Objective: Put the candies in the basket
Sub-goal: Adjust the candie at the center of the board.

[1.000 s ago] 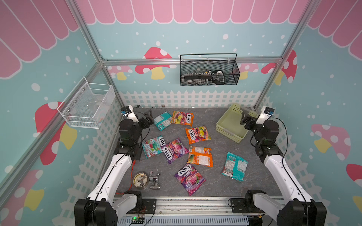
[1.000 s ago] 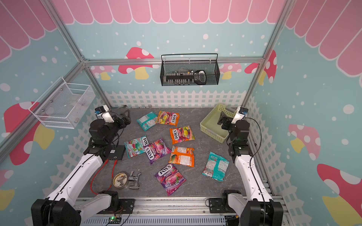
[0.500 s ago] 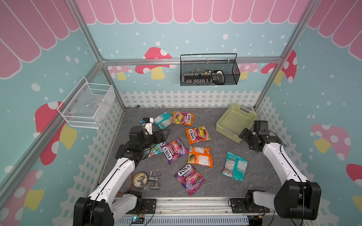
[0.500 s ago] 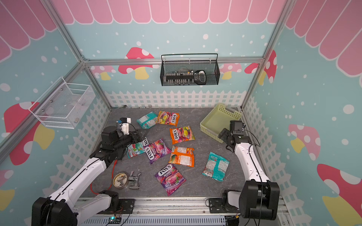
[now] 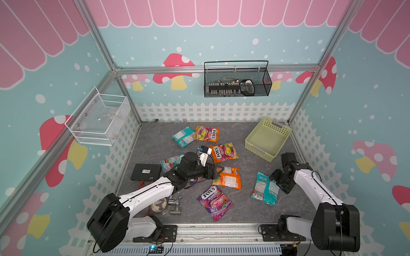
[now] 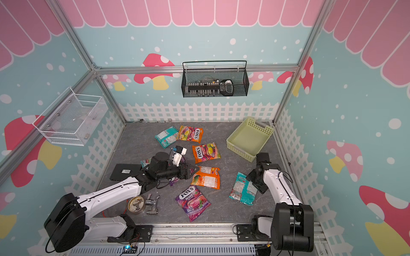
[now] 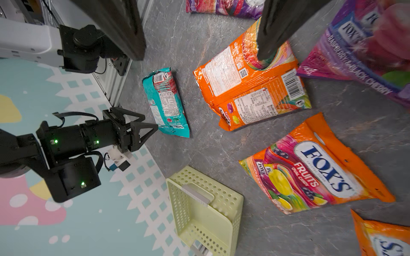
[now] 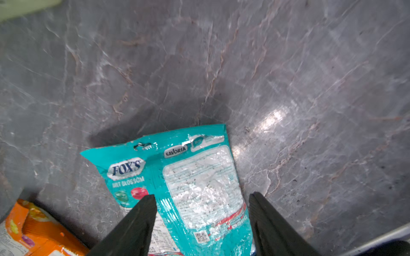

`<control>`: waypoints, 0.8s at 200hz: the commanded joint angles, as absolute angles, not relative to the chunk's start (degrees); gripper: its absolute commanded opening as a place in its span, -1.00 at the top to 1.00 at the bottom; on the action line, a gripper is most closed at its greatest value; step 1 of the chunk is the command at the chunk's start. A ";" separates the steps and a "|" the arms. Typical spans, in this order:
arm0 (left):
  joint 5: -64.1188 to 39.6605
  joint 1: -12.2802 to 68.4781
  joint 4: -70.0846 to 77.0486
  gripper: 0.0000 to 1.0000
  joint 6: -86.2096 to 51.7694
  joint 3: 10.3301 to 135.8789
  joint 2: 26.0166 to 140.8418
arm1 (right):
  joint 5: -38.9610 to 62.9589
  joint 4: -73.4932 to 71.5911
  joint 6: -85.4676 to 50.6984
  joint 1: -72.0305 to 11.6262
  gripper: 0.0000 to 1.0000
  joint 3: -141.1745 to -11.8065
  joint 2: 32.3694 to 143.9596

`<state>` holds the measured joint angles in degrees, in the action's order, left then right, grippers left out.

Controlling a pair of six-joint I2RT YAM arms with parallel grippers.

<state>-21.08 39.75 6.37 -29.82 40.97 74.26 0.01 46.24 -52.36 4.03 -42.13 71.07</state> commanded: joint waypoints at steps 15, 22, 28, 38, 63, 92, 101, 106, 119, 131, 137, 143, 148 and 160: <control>-18.45 44.42 12.22 -0.54 -31.94 43.06 80.41 | 4.80 42.10 -51.52 3.35 -0.43 -39.47 71.60; -18.30 45.25 12.67 -0.52 -32.07 43.60 81.73 | 4.76 41.44 -51.42 3.17 -0.43 -39.14 71.83; -18.14 45.96 13.03 -0.50 -32.08 44.12 82.92 | 4.88 41.02 -51.29 3.04 -0.44 -38.82 72.02; -17.91 47.10 13.57 -0.47 -32.25 44.98 84.79 | 5.67 39.85 -50.46 2.91 -0.45 -38.15 72.27; -16.36 49.17 15.03 -0.38 -32.99 46.79 88.73 | 10.62 35.36 -47.10 1.23 -0.46 -36.91 72.18; -14.10 51.42 17.19 -0.28 -34.36 47.96 93.08 | 15.90 29.65 -44.36 -3.69 -0.46 -35.45 71.36; -13.85 52.05 17.89 -0.25 -35.11 48.23 94.50 | 18.09 28.14 -43.65 -5.19 -0.46 -35.12 71.26; -13.80 52.43 18.39 -0.24 -35.59 48.25 95.19 | 18.71 27.65 -43.74 -5.88 -0.46 -35.03 71.19; -12.97 53.35 19.02 -0.20 -37.20 48.56 96.95 | 18.78 27.79 -44.27 -6.79 -0.46 -35.21 70.84; -12.59 54.10 19.09 -0.17 -38.95 48.93 98.57 | 16.53 28.67 -44.43 -6.77 -0.46 -35.80 70.07; -12.65 54.60 19.45 -0.13 -39.78 48.95 99.35 | 14.87 29.32 -44.19 -6.80 -0.46 -36.26 69.65; -12.74 55.21 19.93 -0.10 -40.44 49.04 99.97 | 11.76 30.49 -43.85 -6.77 -0.45 -36.94 69.08; -12.82 55.79 20.44 -0.08 -40.91 49.17 100.69 | 8.50 31.61 -43.59 -6.84 -0.45 -37.52 68.65; -13.66 57.15 21.60 -0.06 -41.78 49.87 102.68 | 0.55 33.21 -42.83 -6.70 -0.45 -38.04 68.16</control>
